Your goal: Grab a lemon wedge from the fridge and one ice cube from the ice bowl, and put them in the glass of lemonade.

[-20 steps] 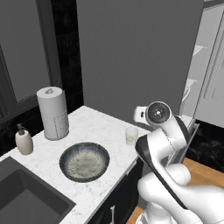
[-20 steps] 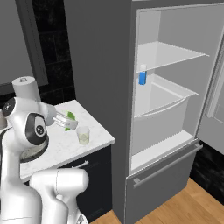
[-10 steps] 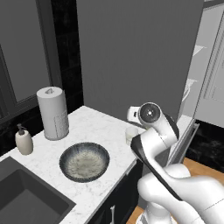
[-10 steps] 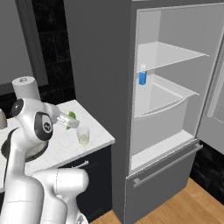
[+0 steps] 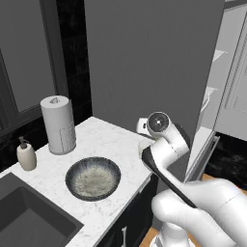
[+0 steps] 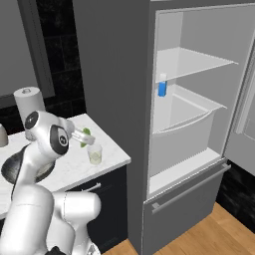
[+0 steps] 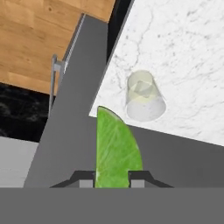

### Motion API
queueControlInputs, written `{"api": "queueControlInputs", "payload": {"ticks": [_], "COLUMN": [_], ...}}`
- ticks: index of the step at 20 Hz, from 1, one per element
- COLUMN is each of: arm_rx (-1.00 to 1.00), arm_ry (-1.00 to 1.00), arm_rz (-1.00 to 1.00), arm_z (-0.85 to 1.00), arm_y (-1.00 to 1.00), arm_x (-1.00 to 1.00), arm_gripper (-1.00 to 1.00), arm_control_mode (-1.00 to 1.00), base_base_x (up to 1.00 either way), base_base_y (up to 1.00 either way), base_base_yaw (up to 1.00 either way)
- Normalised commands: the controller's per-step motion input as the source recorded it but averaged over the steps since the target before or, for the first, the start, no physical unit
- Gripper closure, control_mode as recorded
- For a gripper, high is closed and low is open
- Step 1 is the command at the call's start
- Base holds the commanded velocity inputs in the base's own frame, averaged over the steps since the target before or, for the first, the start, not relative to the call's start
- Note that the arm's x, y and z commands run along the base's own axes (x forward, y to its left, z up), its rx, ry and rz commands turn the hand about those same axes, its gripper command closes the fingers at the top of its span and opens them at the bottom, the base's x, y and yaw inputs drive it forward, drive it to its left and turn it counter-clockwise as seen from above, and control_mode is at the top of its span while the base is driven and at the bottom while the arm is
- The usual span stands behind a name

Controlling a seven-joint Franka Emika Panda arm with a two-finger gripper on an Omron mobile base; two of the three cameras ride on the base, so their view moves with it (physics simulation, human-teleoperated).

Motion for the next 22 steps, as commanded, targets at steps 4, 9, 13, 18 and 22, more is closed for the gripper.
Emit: {"api": "queueControlInputs", "payload": {"ticks": [4, 9, 13, 18, 22], "arm_rx": [0.00, 0.00, 0.00, 0.00, 0.00], "arm_ry": [0.08, 0.04, 0.00, 0.00, 0.00], "arm_rz": [0.00, 0.00, 0.00, 0.00, 0.00], "arm_z": [-0.17, -0.16, -0.26, -0.33, -0.27], "arm_y": [0.04, 0.09, 0.02, 0.00, 0.00], "arm_x": [0.19, 0.21, 0.16, 0.16, 0.16], "arm_gripper": [1.00, 1.00, 1.00, 1.00, 1.00], "arm_control_mode": [-1.00, -1.00, -1.00, -1.00, -1.00], "base_base_x": [0.00, 0.00, 0.00, 0.00, 0.00], "base_base_y": [0.00, 0.00, 0.00, 0.00, 0.00], "base_base_yaw": [0.00, 0.00, 0.00, 0.00, 0.00]}}
